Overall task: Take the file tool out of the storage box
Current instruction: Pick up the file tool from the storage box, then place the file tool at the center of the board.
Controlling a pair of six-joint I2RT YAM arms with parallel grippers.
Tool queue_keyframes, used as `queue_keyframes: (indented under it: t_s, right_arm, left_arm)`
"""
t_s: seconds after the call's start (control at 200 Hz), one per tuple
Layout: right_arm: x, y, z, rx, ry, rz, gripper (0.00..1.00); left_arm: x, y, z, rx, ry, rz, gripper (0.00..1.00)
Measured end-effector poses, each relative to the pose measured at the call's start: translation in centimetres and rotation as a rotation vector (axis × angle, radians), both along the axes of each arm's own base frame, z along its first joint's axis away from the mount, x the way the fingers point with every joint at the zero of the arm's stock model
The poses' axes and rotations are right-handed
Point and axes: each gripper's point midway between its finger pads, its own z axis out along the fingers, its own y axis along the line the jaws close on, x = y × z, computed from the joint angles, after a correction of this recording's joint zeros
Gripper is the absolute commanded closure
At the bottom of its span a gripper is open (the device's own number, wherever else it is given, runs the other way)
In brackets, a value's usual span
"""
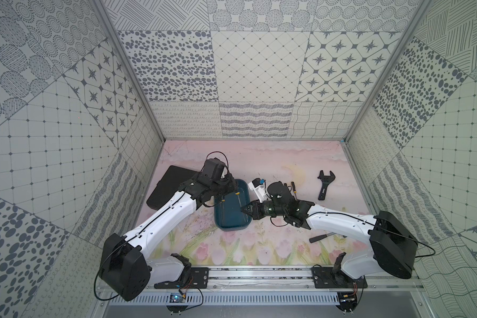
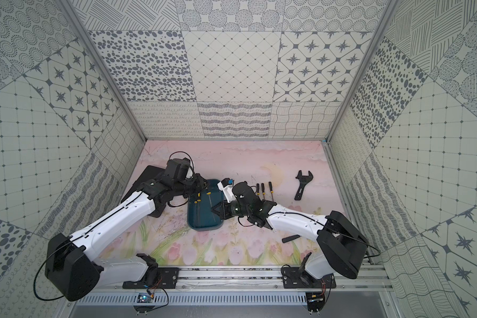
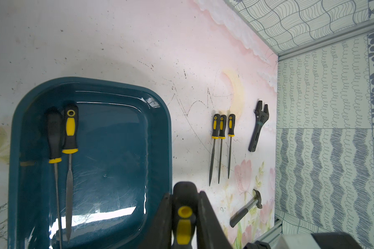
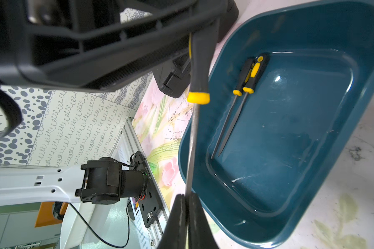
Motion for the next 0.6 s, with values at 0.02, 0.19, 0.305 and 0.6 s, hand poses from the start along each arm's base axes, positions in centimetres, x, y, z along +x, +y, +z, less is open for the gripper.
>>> queue_keyframes:
  t_s: [0.02, 0.19, 0.305, 0.6]
  right_arm:
    - [0.0, 0.0, 0.0, -0.002, 0.0, -0.002, 1.0]
    - [0.1, 0.0, -0.2, -0.021, -0.011, -0.018, 1.0]
    - [0.6, -0.7, -0.9, -0.068, -0.011, -0.062, 1.0]
    - [2.9, -6.7, -1.9, -0.286, -0.068, -0.328, 1.0]
  left_arm:
    - [0.0, 0.0, 0.0, 0.001, -0.002, 0.0, 0.74]
    - [0.3, -0.2, 0.8, -0.009, -0.023, -0.014, 0.38]
    - [0.6, -0.1, 1.6, -0.015, -0.041, -0.016, 0.1]
    - [0.8, 0.4, 3.4, 0.027, -0.105, -0.037, 0.01]
